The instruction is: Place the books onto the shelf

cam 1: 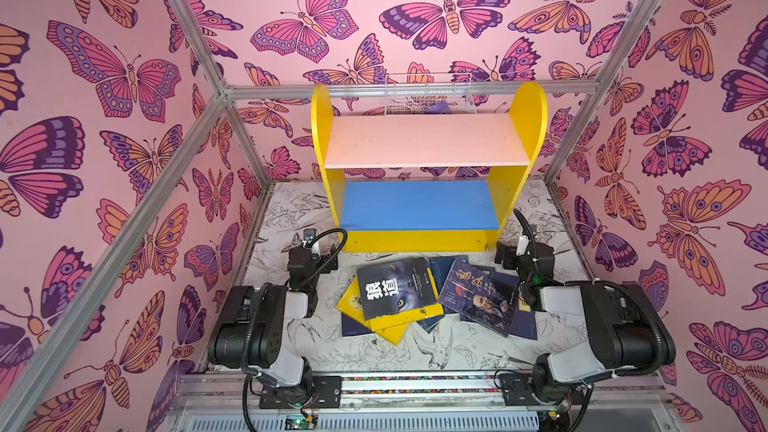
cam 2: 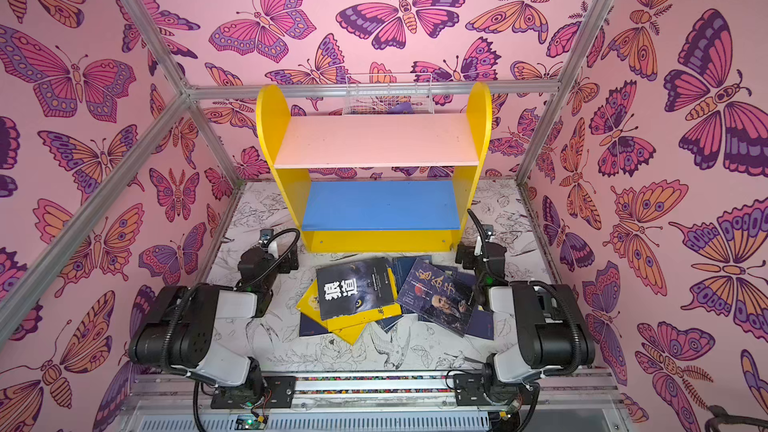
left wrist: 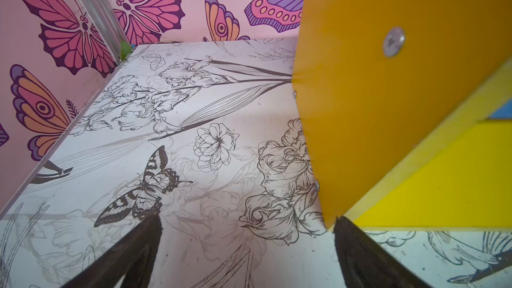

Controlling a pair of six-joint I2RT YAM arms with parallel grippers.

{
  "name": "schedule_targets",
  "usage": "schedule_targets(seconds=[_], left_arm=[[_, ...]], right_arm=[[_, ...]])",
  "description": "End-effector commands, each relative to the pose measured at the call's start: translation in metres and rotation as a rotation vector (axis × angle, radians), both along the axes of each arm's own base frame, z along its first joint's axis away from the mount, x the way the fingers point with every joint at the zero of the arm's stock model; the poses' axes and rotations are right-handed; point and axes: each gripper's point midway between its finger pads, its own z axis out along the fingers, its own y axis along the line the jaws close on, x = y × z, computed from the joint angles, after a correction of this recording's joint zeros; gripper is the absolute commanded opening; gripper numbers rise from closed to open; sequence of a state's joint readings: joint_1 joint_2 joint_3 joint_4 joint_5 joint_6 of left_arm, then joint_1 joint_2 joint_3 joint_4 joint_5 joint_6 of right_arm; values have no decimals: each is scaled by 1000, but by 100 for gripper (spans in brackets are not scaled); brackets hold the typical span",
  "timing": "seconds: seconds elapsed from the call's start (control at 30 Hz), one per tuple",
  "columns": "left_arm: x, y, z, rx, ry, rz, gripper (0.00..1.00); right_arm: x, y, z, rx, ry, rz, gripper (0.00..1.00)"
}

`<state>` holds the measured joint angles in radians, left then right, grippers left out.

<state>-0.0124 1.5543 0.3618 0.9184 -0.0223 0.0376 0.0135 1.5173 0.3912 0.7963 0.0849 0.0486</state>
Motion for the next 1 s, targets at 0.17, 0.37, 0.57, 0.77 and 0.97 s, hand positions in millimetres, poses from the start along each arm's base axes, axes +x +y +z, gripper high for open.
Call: schedule_targets(seconds=[0.17,0.37,0.57,0.77,0.97], left_arm=[[1,0,3,2,-13,-7,98],[0,0,4,2,-15,-7,98],[0,0,4,2,-16,-7,98],[0,0,3,3,-14,-7,98],[0,1,4,5,-17,-4,98]], right_arm=[[6,-1,11,7,-28,1,99],[6,-1,11,7,-29,1,99],[6,-1,11,7,-30,1,99],[5,-1,11,7,-28,0,99],[6,-1,11,8,-30,-1,99]])
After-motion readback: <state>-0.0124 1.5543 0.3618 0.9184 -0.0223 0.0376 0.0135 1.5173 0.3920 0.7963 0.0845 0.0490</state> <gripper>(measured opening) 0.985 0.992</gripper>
